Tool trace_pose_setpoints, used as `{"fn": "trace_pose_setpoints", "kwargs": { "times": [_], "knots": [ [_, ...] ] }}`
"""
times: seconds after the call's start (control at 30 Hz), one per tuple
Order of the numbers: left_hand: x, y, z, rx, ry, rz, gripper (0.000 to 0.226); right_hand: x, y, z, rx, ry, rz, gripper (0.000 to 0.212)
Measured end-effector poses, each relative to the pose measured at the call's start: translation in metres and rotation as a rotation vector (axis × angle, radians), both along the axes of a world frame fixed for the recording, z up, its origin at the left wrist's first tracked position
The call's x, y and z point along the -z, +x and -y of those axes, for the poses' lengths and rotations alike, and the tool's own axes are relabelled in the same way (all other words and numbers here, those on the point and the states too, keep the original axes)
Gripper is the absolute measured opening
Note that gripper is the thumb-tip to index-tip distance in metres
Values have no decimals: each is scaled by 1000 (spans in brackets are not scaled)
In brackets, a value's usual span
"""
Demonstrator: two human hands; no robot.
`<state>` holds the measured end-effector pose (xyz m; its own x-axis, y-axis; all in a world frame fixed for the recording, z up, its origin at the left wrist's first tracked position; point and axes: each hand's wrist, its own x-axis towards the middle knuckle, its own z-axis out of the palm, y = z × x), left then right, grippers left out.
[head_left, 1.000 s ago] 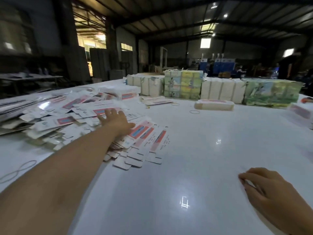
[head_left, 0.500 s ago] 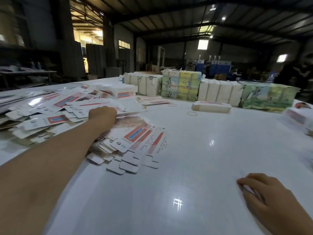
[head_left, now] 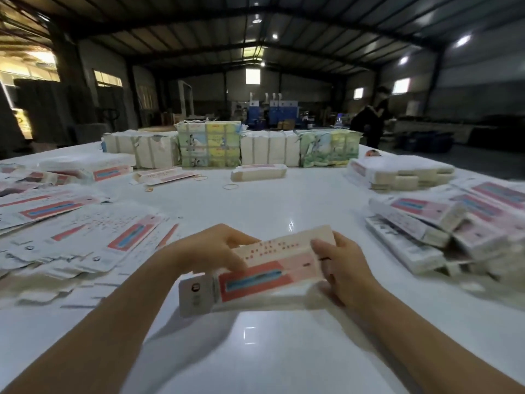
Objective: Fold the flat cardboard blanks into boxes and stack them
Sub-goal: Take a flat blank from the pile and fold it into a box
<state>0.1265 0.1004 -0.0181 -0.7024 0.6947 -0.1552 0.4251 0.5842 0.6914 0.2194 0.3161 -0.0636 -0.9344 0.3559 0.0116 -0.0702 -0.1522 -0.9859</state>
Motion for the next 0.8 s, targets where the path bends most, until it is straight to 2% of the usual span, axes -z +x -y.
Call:
{"fn": "trace_pose_setpoints", "kwargs": {
  "times": [0.03,0.07,0.13,0.2,0.3,0.47,0.57,0.67,0.8],
  "knots": [
    [6,4,-7,-41,-47,-81,42,0,-1,-1,43,3,16,11],
    [14,7,-13,-83,-135,-256,44,1,-2,-2,74,17,35,11],
    [30,18,-26,-94,-284,-621,73,4,-4,-1,93,43,39,11],
    [41,30,-39,-52,-284,-772,102,4,-6,2,59,54,-18,12],
    [49,30,-47,-101,-204,-965,110,2,-7,6,-119,-19,-120,18],
    [44,33,-39,-121,-20,-1041,99,-2,-5,-2,-353,-127,-147,27],
    [41,37,-38,-112,-40,-1066,97,-3,-4,-4,-321,41,-160,30],
    [37,41,-43,-113,-69,-1078,83,1,2,-6,-237,273,-165,27],
    [32,42,-44,-140,-3,-1080,71,1,3,-6,-198,304,-174,29]
  ]
}}
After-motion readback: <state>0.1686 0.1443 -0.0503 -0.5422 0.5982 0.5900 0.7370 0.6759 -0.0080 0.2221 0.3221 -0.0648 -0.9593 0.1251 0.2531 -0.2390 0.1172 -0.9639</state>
